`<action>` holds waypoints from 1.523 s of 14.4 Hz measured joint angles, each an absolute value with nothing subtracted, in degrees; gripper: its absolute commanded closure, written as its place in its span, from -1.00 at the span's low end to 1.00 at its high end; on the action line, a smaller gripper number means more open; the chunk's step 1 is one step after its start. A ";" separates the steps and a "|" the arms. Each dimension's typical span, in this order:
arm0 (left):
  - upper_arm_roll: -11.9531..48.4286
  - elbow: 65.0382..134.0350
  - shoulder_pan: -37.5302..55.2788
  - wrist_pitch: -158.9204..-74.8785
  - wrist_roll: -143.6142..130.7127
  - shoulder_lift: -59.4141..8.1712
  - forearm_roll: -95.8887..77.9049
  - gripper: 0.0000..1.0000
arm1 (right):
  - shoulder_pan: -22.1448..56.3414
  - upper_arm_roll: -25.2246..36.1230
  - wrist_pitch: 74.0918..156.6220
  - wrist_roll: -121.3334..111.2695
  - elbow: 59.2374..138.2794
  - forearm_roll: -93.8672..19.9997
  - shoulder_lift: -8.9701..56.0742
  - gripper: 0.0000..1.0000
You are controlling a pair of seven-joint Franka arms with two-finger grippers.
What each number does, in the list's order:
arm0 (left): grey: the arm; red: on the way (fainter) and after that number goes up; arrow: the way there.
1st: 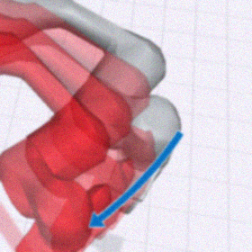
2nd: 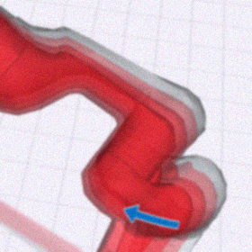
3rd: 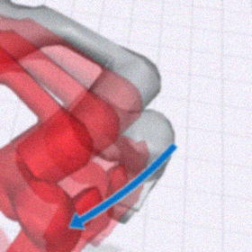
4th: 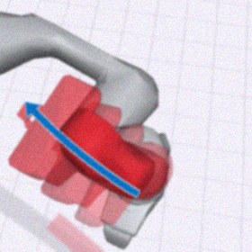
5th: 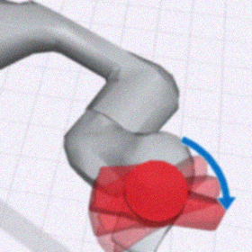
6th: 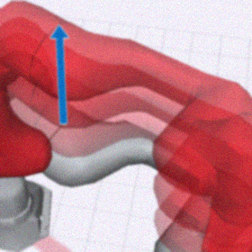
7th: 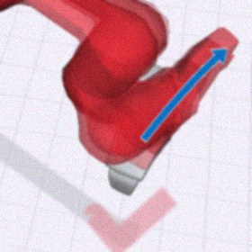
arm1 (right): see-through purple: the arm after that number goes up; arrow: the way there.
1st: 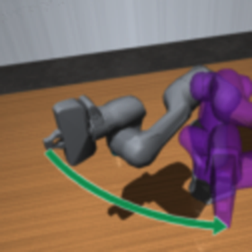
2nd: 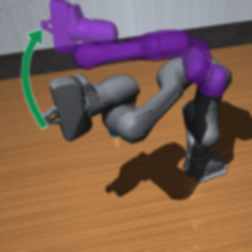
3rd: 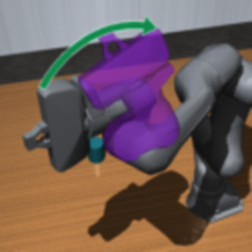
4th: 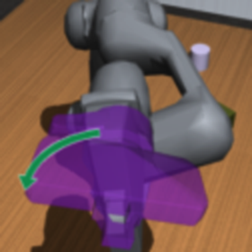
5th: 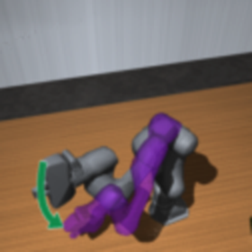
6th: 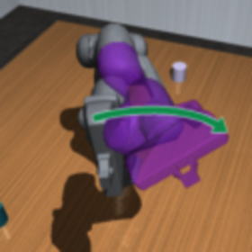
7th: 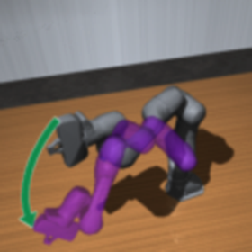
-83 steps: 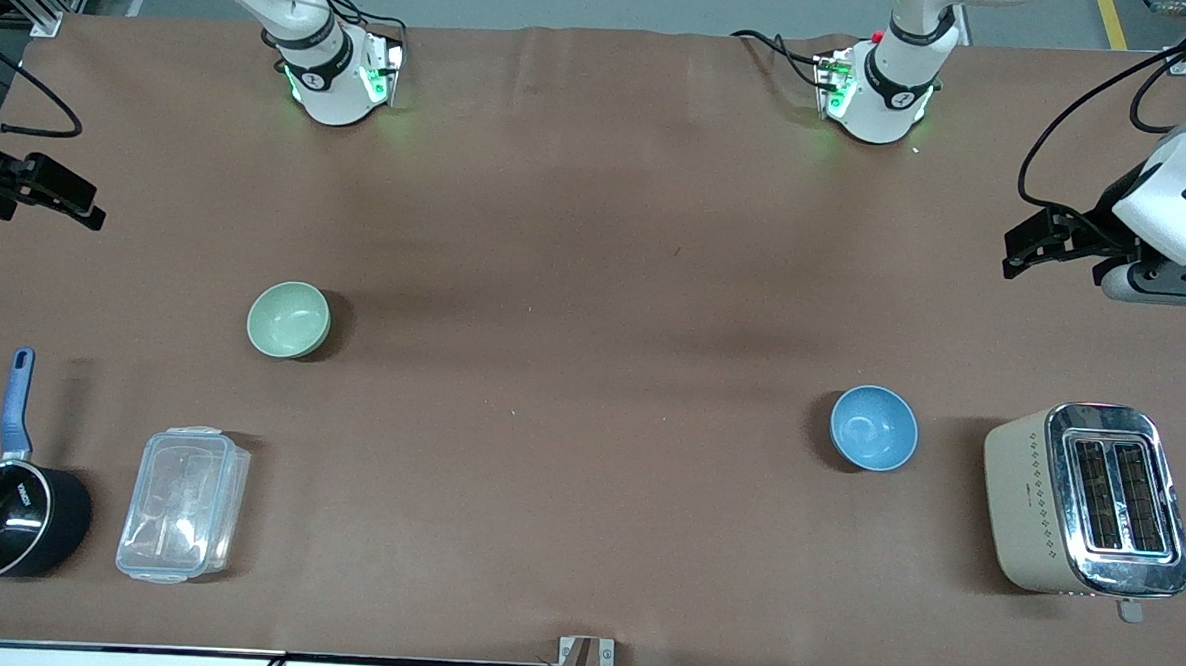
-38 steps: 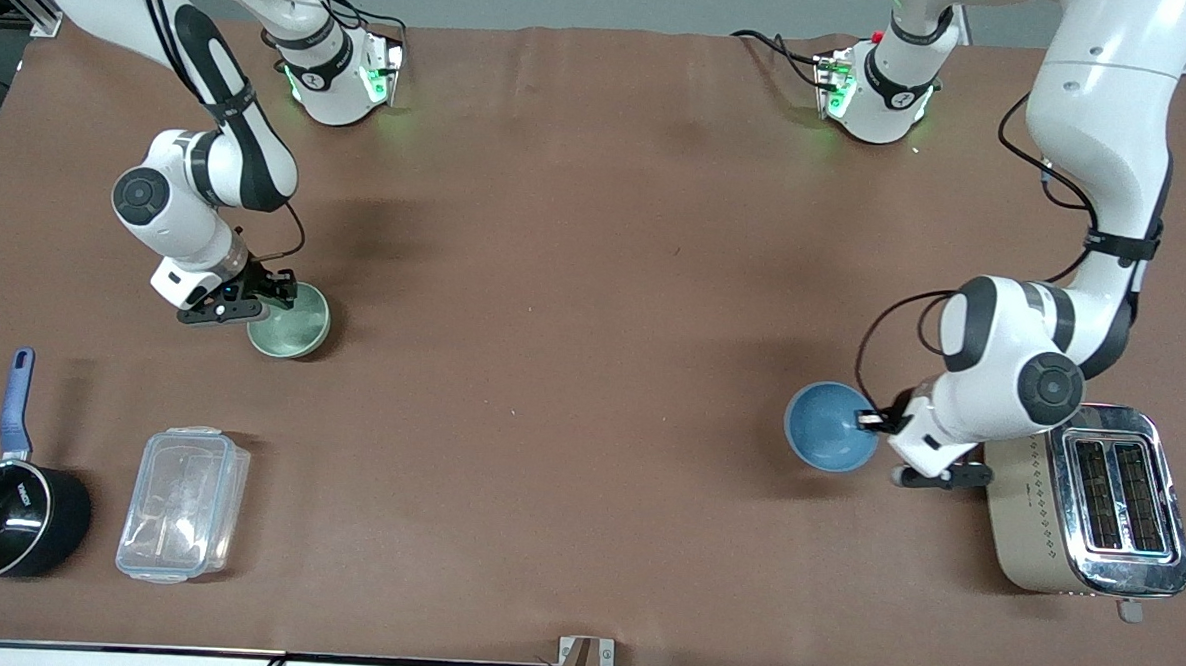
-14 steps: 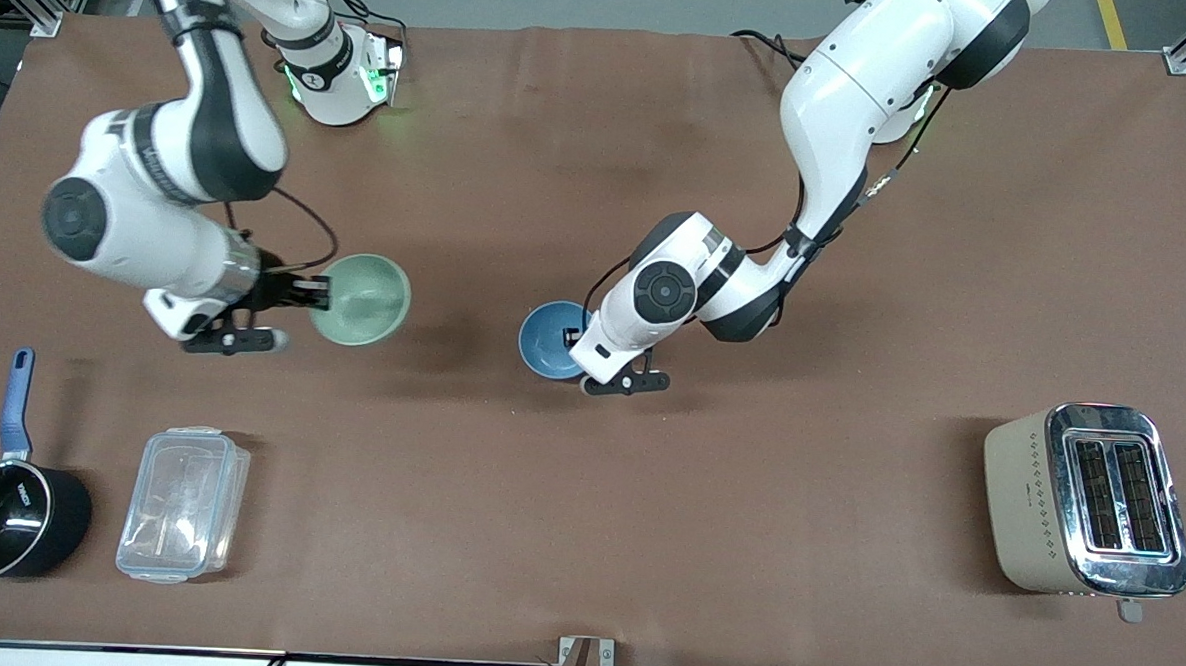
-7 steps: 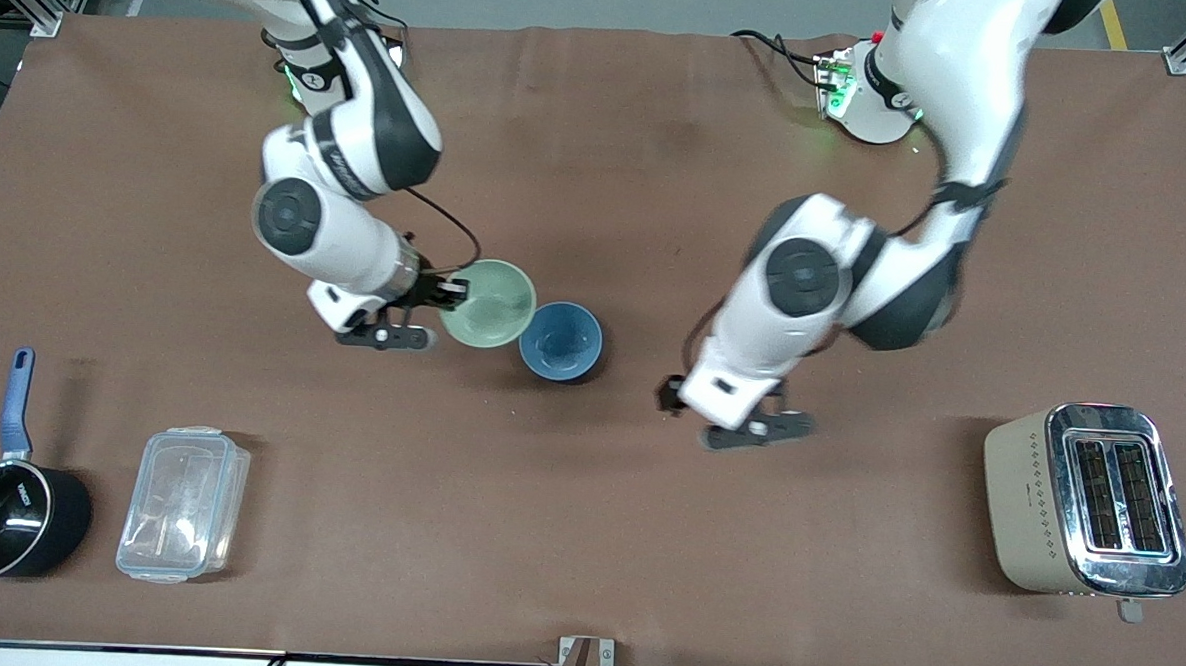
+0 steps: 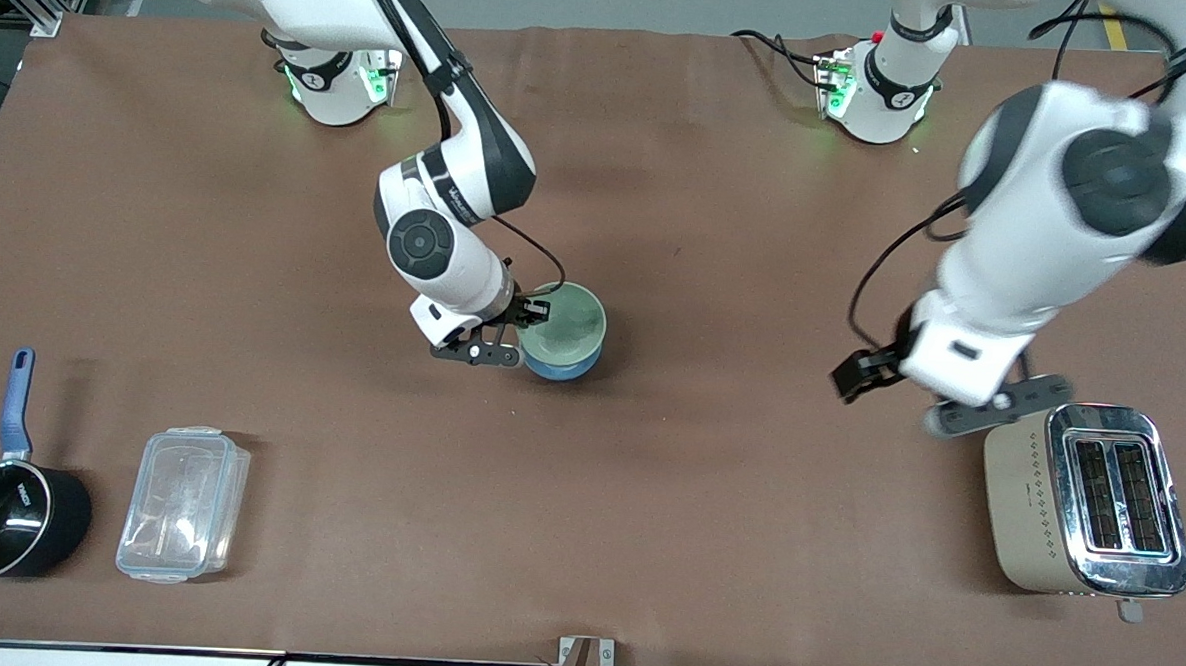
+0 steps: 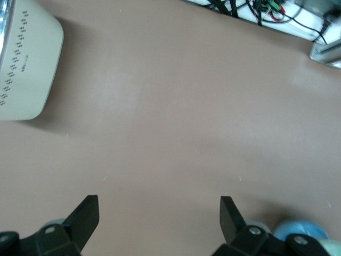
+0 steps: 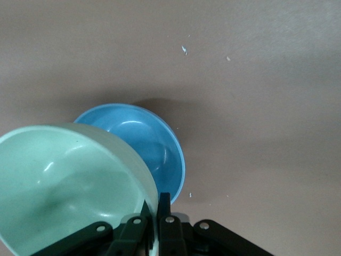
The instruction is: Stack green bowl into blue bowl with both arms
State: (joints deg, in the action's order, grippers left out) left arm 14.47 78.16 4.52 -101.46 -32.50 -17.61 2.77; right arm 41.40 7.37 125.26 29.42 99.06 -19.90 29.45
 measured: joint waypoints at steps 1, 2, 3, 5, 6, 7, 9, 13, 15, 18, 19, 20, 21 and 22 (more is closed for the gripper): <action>14.44 78.18 2.24 -100.71 -27.71 -15.61 0.75 -1.00 | 41.62 7.39 125.26 29.46 98.95 -19.91 29.71 0.99; 14.41 78.20 0.31 -99.84 -23.04 -13.81 -0.28 -1.00 | 41.78 7.40 125.25 29.49 98.90 -19.91 29.78 0.98; 14.36 78.24 -1.28 -98.20 -18.95 -12.25 -0.70 -1.00 | 41.92 7.40 125.18 29.49 98.90 -19.91 29.85 0.98; 14.30 78.52 -3.71 -94.61 -14.57 -10.09 -0.78 -1.00 | 42.13 7.40 125.13 29.51 98.90 -19.91 30.27 0.98; 14.30 78.63 -4.65 -92.92 -13.77 -9.47 -0.78 -1.00 | 42.13 7.46 125.13 29.51 98.90 -19.91 30.48 0.98; 14.29 78.71 -5.37 -91.08 -13.23 -9.05 -0.78 -1.00 | 42.13 7.56 125.13 29.51 98.90 -19.91 30.65 0.98; 14.29 78.82 -5.80 -88.38 -12.59 -8.33 -0.78 -1.00 | 42.13 7.75 125.13 29.51 98.90 -19.91 30.76 0.97; 14.37 79.58 -5.76 -86.38 -12.57 -6.74 -0.78 -1.00 | 42.08 8.13 125.49 29.50 98.90 -19.91 30.98 0.97; 14.36 79.74 -5.77 -86.34 -12.57 -6.44 -0.72 -1.00 | 42.08 8.13 126.02 29.50 98.91 -19.91 31.38 0.96; 14.29 79.90 -5.80 -86.34 -12.57 -6.43 -0.53 -1.00 | 42.03 8.19 126.50 29.49 98.91 -19.91 31.87 0.91; 14.24 79.90 -5.81 -86.34 -12.57 -6.43 -0.49 -1.00 | 41.98 8.23 126.50 29.49 98.91 -19.91 31.93 0.79; 14.20 79.90 -5.82 -86.34 -12.57 -6.43 -0.46 -1.00 | 41.94 8.29 126.50 29.49 98.91 -19.91 31.95 0.56; 14.19 79.90 -5.81 -86.33 -12.51 -6.43 -0.46 -1.00 | 41.92 8.33 126.50 29.47 98.91 -19.91 31.97 0.24; 14.19 79.90 -5.81 -86.24 -12.39 -6.43 -0.45 -1.00 | 41.90 8.37 126.50 29.47 98.91 -19.91 31.98 -0.02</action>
